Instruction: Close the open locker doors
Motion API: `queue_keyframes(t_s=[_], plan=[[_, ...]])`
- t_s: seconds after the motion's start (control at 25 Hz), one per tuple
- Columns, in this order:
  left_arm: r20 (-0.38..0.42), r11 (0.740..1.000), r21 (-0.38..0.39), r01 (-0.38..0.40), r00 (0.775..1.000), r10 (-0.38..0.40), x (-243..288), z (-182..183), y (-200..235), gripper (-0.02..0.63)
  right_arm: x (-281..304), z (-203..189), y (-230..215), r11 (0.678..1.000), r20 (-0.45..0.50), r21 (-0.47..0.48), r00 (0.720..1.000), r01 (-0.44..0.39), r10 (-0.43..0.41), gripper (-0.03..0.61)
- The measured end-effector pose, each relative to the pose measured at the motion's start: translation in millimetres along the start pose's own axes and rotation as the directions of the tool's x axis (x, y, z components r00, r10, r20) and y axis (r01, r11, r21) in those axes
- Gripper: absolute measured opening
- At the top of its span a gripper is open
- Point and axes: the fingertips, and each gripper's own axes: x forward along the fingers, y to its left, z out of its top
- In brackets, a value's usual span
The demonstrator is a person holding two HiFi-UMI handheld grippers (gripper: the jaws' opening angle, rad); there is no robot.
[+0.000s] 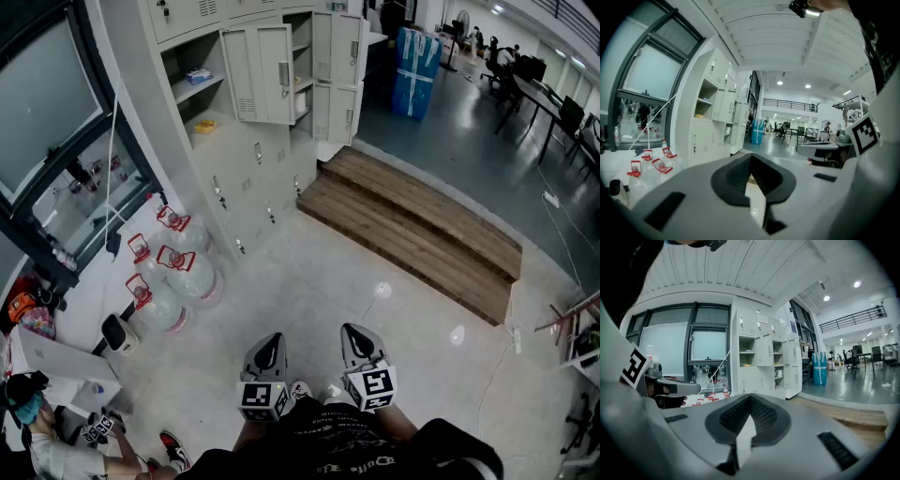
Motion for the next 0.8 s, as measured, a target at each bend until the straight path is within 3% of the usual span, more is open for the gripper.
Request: queue_keyframes(t_s=[0.48,0.8], plan=[[0.041,1.000,-0.017,0.012,0.999,-0.011,30.7,12.8,41.0,0.008,38.9,2.2,1.8,0.999,0.040,0.039,0.999,0.025,-0.027,0.005],[-0.002,1.000,-0.020,0.009,1.000,-0.009,51.0,4.3,58.0,0.008,66.7,-5.4,-6.3,0.998,0.016,0.058,0.999,0.028,-0.029,0.006]])
